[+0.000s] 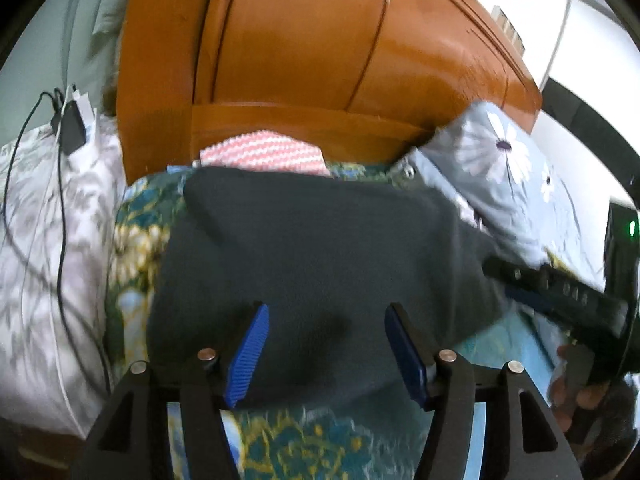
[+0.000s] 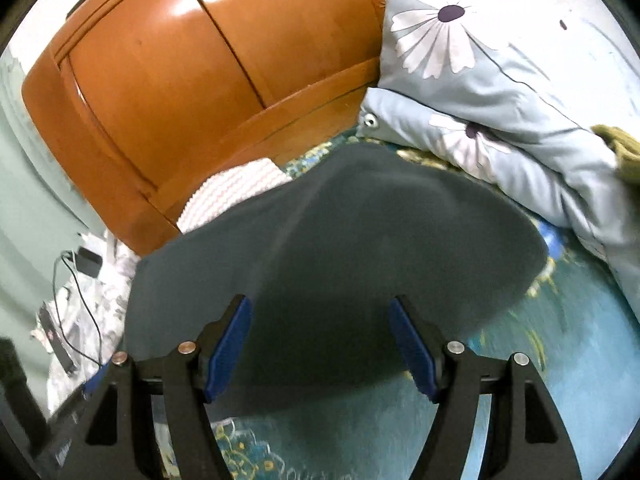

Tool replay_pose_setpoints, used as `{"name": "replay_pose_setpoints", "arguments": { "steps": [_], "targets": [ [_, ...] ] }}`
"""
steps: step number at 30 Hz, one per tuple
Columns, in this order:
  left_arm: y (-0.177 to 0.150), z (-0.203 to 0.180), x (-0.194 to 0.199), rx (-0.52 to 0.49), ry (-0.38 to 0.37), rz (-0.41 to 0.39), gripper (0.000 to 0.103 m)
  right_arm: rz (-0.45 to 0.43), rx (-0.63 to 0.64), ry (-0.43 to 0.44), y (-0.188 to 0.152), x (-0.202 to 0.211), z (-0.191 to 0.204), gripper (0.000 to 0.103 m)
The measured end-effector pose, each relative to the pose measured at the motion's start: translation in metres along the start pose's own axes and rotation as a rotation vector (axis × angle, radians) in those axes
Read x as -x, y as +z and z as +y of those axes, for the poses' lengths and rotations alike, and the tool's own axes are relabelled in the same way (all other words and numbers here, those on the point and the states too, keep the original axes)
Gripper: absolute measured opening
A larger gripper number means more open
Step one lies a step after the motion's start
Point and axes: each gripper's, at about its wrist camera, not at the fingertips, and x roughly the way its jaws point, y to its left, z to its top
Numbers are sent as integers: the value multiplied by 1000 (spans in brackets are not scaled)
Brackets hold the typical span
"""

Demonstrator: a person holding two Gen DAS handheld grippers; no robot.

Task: Fold clothes
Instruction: 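Lay the folded jacket onto the pink striped cloth and open both grippers, then withdraw both grippers from the placed folded jacket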

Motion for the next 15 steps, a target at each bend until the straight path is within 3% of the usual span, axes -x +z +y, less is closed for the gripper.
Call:
{"name": "replay_pose_setpoints", "arguments": {
  "steps": [6,12,15],
  "targets": [
    [-34,5,-6,51,12,67,76,19,-22,-53,-32,10,20,73],
    [-45,15,-1,90,12,70,103,21,-52,-46,-61,11,32,73],
    [-46,19,0,89,15,55,103,29,9,-79,-69,7,42,73]
  ]
}}
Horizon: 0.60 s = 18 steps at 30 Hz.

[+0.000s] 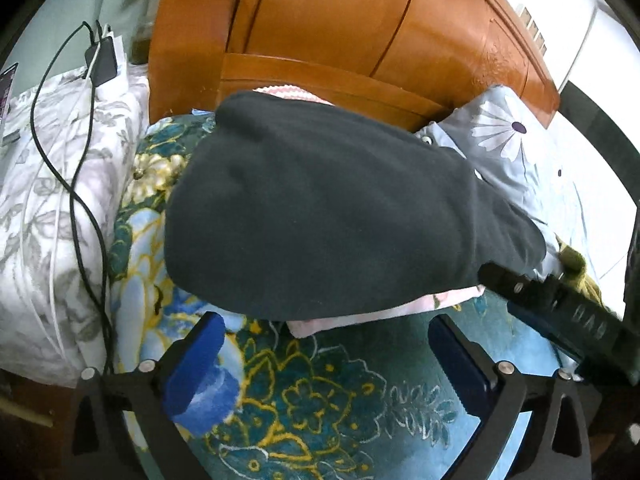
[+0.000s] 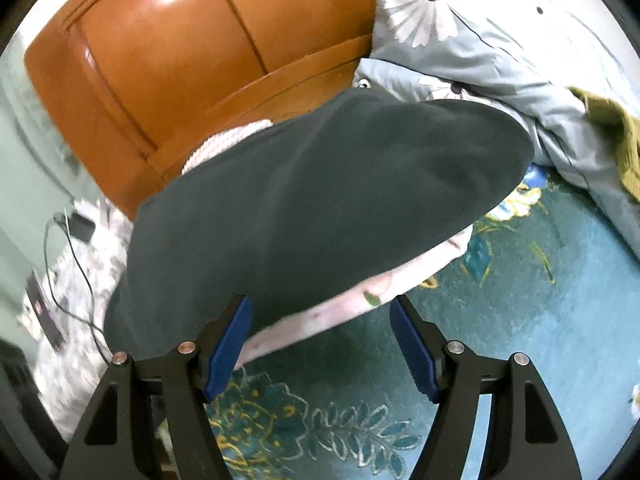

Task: Fold clothes
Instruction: 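Withdraw both grippers from the placed folded jacket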

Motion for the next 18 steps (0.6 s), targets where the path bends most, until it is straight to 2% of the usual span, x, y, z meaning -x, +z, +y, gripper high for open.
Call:
{"name": "replay_pose_setpoints", "arguments": {
  "steps": [3,8,11,13,15,18],
  "targets": [
    [-1,-1,-3,-21,23,0,103,2,22,-4,-5,-3,4,73],
    [-5,2,-9,-25,26,-10,103,-10,76,-9,-10,-10,8,81],
    [-6,4,-11,-21,20,-25,103,-17,93,-3,-13,-13,8,91],
    [-7,4,-13,-22,23,-25,103,-23,93,-7,-14,-14,7,94],
    [-8,3,-16,-26,49,-22,103,-30,98,-16,-14,-15,6,97],
    [-10,-2,-19,-55,134,-31,103,-33,100,-23,-17,-15,4,99]
  ]
}}
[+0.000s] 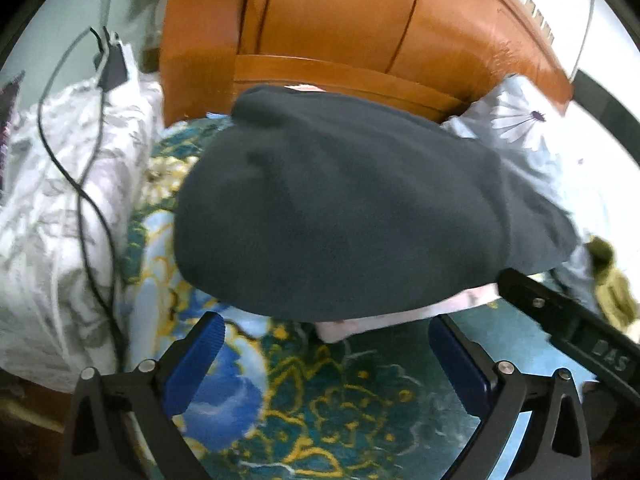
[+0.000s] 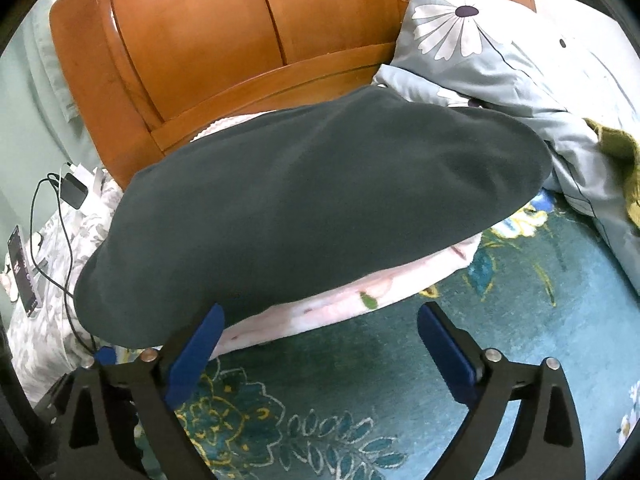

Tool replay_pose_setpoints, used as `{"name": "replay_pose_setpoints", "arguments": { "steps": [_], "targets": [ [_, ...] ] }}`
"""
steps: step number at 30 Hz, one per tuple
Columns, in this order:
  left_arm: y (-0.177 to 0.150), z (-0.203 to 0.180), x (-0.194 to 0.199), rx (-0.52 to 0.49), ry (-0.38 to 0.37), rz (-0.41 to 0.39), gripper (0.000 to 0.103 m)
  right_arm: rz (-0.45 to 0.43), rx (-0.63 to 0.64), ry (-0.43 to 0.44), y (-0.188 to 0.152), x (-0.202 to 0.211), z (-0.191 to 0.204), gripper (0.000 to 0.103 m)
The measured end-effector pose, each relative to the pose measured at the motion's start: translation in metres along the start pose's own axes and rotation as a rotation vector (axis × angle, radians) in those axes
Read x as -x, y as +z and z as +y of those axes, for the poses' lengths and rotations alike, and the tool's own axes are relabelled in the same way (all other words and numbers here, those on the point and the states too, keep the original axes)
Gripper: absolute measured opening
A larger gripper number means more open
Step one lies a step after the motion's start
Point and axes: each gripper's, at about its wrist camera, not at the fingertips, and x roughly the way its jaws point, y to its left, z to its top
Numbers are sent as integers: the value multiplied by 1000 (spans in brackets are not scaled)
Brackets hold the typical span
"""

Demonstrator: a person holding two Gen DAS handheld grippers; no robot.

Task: Fold clothes
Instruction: 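Withdraw both grippers from the placed folded jacket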

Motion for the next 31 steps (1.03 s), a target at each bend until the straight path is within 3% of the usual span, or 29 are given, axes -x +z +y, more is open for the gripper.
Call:
{"name": "replay_pose_setpoints", "arguments": {
  "steps": [7,16,31],
  "targets": [
    [-3,-13,-2,-65,20,-13,103,10,-16,-9,-5,-1,-7,103],
    [-4,-6,-6,4,-6,-8,103,3,1,-60,-7,0,-13,103],
    [-5,-16,-11,-31,48,-3,103,3,2,-73,-6,0,-16,103]
  ]
}}
